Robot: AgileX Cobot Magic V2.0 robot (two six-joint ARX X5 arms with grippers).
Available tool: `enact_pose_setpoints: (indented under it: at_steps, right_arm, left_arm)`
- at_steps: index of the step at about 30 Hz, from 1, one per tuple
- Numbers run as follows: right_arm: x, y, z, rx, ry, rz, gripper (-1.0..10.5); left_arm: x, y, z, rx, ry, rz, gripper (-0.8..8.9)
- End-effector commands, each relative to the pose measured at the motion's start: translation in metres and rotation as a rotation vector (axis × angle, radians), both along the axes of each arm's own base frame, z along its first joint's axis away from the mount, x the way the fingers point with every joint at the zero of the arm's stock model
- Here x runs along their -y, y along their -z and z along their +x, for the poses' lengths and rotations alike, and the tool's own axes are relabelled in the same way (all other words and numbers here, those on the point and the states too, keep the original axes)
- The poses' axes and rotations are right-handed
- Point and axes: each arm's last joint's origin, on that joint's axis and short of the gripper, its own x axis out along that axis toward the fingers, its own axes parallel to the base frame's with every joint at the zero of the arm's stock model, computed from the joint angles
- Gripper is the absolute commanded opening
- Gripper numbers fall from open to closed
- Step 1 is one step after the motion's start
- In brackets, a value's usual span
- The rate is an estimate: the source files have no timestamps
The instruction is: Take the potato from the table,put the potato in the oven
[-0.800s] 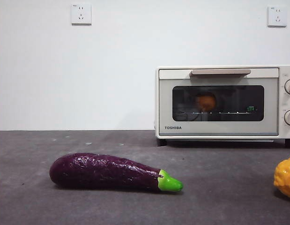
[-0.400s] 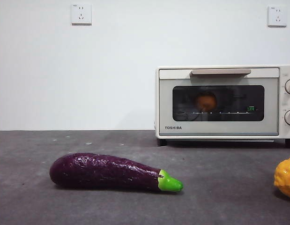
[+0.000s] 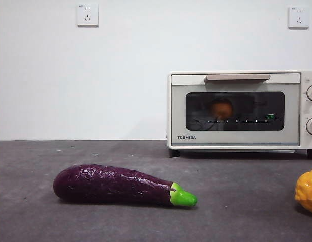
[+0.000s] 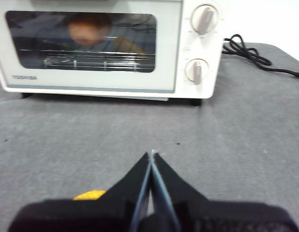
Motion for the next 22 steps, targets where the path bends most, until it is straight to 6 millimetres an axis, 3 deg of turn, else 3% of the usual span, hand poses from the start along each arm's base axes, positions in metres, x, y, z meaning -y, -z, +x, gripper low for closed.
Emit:
enact_pose_setpoints:
  at_steps: [1,22]
  right_arm:
    - [0.002,0.003,0.0005,-0.004,0.022,-0.004,0.0]
    - [0.003,0.0025,0.0006,0.002,0.031,-0.003,0.0]
  left_arm:
    - [0.0003,0.0028,0.0005,-0.003,0.0,-0.007,-0.04]
    - [0.0003,0.0028,0.0005,-0.003,0.0,-0.007,-0.04]
